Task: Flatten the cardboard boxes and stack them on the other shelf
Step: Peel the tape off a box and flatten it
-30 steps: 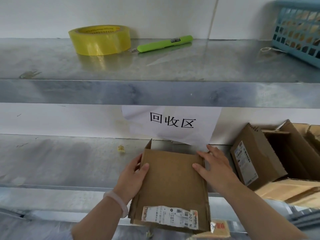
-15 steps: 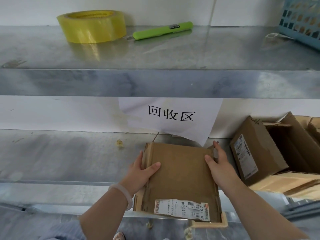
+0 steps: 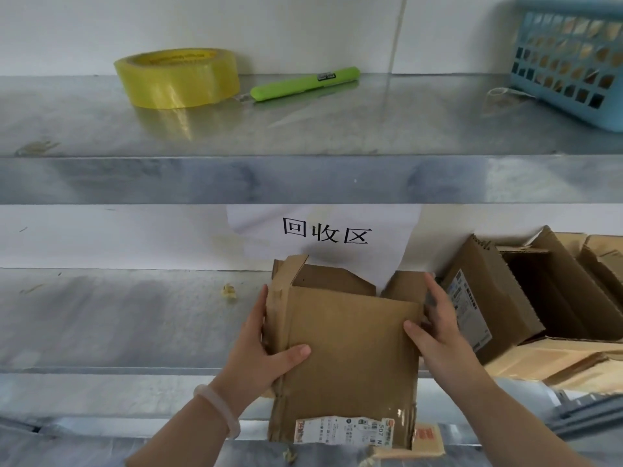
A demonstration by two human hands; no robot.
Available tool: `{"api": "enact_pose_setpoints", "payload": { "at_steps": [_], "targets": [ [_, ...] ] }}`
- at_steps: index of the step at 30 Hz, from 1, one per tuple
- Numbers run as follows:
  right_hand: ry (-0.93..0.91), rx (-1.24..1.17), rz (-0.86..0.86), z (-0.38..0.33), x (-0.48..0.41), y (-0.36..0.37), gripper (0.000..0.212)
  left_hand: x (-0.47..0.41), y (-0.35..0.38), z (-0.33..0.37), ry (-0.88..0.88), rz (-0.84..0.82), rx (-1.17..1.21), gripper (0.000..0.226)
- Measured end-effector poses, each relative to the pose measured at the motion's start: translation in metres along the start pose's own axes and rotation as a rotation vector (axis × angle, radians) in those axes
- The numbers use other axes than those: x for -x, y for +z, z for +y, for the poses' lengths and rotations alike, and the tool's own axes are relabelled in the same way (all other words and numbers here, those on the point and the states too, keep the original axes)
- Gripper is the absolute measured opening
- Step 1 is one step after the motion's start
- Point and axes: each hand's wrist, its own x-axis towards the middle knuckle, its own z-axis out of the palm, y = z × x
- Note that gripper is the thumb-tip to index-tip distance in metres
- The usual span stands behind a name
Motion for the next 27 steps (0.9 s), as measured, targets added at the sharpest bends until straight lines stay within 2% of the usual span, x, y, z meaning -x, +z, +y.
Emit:
{"api": "enact_pose_setpoints", "payload": {
  "at_steps": [2,5,7,9,10,11,13,15,16,18,20,23,25,27],
  "targets": [
    [-0.101,0.078,0.03,-0.009,0.003,-0.003,0.059,0.007,-0.006,0.006,0.106,0.023,-0.017,0.108],
    [-0.306,0.346,0.237,-0.03,-0.001,-0.013,0.032,0.011,-0.016,0.017,0.265,0.053,-0.129,0.105],
    [-0.486,0.552,0.35,-0.051,-0.008,-0.018,0.025,0.012,-0.02,0.023,0.316,0.048,-0.211,0.107],
    [-0.64,0.692,0.337,-0.074,-0.015,-0.017,0.02,0.01,-0.022,0.026,0.346,0.038,-0.244,0.109],
    [-0.628,0.715,0.233,-0.084,-0.019,-0.016,0.018,0.009,-0.022,0.026,0.353,0.034,-0.245,0.109],
    [-0.529,0.705,0.08,-0.093,-0.022,-0.013,0.019,0.008,-0.022,0.025,0.354,0.034,-0.239,0.109],
    [-0.214,0.743,-0.235,-0.101,-0.027,-0.007,0.039,0.007,-0.022,0.024,0.344,0.04,-0.229,0.107],
    [-0.03,0.832,-0.395,-0.096,-0.034,-0.002,0.06,0.006,-0.022,0.021,0.332,0.055,-0.243,0.107],
    [0.0,0.825,-0.427,-0.093,-0.035,0.0,0.061,0.006,-0.022,0.019,0.325,0.063,-0.253,0.108],
    [-0.009,0.729,-0.413,-0.087,-0.039,-0.001,0.05,0.003,-0.024,0.014,0.294,0.078,-0.274,0.109],
    [-0.049,0.601,-0.321,-0.08,-0.042,-0.006,0.033,0.001,-0.025,0.008,0.222,0.095,-0.282,0.111],
    [-0.209,0.677,-0.089,-0.063,-0.041,-0.009,0.027,-0.003,-0.02,0.001,0.116,0.156,-0.384,0.11],
    [-0.27,0.814,0.041,-0.045,-0.036,-0.002,0.038,-0.006,-0.011,-0.003,0.033,0.19,-0.491,0.112],
    [-0.247,0.944,0.054,-0.023,-0.03,0.009,0.07,-0.011,-0.001,-0.009,-0.081,0.221,-0.563,0.116]
  ]
}}
